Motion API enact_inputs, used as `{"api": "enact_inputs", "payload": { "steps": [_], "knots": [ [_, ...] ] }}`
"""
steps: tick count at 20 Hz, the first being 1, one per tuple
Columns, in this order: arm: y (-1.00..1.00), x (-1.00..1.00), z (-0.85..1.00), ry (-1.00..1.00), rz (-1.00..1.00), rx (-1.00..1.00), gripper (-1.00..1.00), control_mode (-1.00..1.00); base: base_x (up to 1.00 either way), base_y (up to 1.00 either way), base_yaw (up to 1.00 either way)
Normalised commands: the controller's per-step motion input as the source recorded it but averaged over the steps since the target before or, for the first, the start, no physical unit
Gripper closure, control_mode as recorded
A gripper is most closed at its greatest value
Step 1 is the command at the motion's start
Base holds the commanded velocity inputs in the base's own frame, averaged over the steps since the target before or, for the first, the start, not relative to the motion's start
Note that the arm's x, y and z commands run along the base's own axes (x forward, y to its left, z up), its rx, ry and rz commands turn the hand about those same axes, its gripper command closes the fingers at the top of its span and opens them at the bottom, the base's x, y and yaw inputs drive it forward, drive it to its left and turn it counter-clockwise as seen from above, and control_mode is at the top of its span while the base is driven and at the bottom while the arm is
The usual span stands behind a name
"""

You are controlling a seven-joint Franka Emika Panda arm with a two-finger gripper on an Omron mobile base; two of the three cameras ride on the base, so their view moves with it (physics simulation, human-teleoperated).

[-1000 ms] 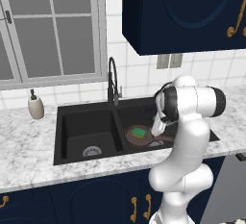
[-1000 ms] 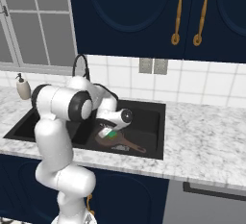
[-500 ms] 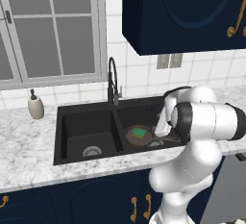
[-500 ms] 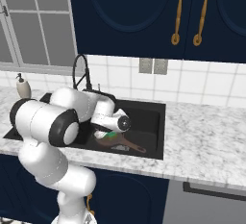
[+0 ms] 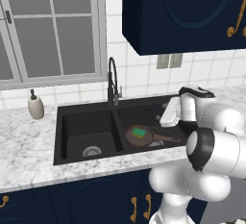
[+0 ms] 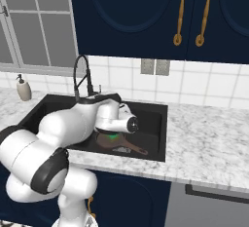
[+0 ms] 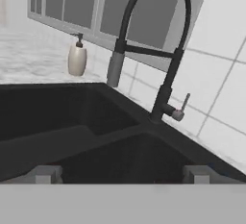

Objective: Pick the pan and sponge and place them into the sink. Then turn on the water.

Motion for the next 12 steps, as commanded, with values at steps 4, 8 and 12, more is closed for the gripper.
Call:
{"api": "enact_inputs", "payload": {
  "steps": [4,8,12],
  "knots": [
    [0.06,0.0,0.19,-0.23,0.09,0.2,-1.0,-1.0,0.0,0.0,0.0],
    [0.15,0.06,0.08,-0.29,0.07,0.1,-1.0,-1.0,0.0,0.0,0.0],
    [0.21,0.17,0.07,-0.27,0.01,0.1,-1.0,-1.0,0.0,0.0,0.0]
  ]
}}
